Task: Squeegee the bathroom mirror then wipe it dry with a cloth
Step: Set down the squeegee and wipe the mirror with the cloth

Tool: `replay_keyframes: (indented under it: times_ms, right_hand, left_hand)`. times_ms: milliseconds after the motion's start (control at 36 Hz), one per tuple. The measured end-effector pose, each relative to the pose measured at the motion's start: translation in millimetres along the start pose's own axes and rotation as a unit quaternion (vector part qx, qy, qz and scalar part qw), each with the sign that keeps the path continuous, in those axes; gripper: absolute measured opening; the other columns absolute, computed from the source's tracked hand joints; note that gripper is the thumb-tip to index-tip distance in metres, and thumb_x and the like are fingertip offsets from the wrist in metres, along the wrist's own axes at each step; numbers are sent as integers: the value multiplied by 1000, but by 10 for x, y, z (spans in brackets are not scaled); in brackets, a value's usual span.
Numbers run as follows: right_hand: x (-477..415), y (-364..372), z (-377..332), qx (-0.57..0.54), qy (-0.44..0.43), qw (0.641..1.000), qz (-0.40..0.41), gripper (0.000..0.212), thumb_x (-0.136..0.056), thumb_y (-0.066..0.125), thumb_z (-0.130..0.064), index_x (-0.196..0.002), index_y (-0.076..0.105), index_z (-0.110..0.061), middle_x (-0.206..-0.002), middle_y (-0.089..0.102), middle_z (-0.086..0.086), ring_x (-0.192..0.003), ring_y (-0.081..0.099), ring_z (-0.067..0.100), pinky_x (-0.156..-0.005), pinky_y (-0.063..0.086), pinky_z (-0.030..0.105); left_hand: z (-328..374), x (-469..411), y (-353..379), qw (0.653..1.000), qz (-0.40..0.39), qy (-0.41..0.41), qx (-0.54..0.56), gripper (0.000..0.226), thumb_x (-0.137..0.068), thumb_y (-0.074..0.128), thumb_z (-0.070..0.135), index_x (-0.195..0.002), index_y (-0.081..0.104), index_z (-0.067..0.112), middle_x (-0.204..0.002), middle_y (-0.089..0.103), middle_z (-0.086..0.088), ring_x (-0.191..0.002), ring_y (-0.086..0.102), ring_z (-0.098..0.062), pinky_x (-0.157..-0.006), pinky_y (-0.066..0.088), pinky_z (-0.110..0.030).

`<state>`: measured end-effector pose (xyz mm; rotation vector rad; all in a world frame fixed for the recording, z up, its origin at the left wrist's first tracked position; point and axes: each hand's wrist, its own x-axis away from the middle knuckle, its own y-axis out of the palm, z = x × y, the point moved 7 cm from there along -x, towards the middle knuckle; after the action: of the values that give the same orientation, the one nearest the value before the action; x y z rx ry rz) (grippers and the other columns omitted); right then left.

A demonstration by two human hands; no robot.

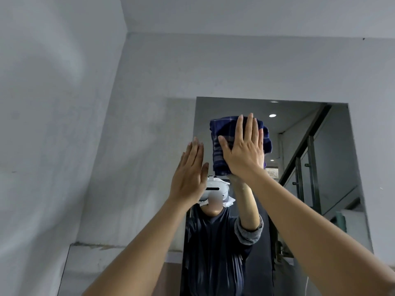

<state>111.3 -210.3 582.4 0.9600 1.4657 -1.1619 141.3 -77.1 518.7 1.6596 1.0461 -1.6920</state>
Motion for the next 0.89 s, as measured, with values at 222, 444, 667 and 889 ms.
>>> replay_keyframes:
  times_ms: [222, 444, 667, 889]
  right_hand:
    - [-501, 5, -299, 12, -21, 1000, 10, 68, -97, 23, -47, -148, -3, -10, -157, -7, 14, -145, -9, 26, -117, -8, 39]
    - [-691, 47, -552, 21, -64, 997, 44, 64, -98, 23, -45, -148, 7, -9, -157, 2, 14, -145, -1, 28, -119, -4, 39]
    - [-737, 30, -525, 35, -146, 988, 40, 60, -99, 25, -42, -148, 12, -10, -158, 7, 8, -145, 4, 25, -118, -1, 36]
    - [-709, -94, -171, 48, -169, 983, 48, 61, -98, 27, -45, -148, 16, -12, -157, 12, 7, -145, 8, 22, -117, 2, 34]
  left_hand:
    - [29, 21, 44, 999, 35, -27, 17, 58, -93, 17, 33, -146, 18, 7, -155, 12, -7, -143, 6, -14, -116, 6, -27]
    - [25, 22, 21, 998, 52, -16, 28, 57, -94, 22, 31, -145, 22, 5, -154, 19, -9, -143, 13, -16, -116, 18, -32]
    - [32, 21, 12, 998, 54, -13, 9, 57, -95, 22, 32, -146, 18, 6, -155, 16, -8, -143, 11, -15, -116, 15, -28]
    - [74, 40, 0, 998, 61, -20, -17, 61, -93, 14, 35, -145, 20, 4, -155, 15, -8, -143, 9, -14, -116, 10, -25]
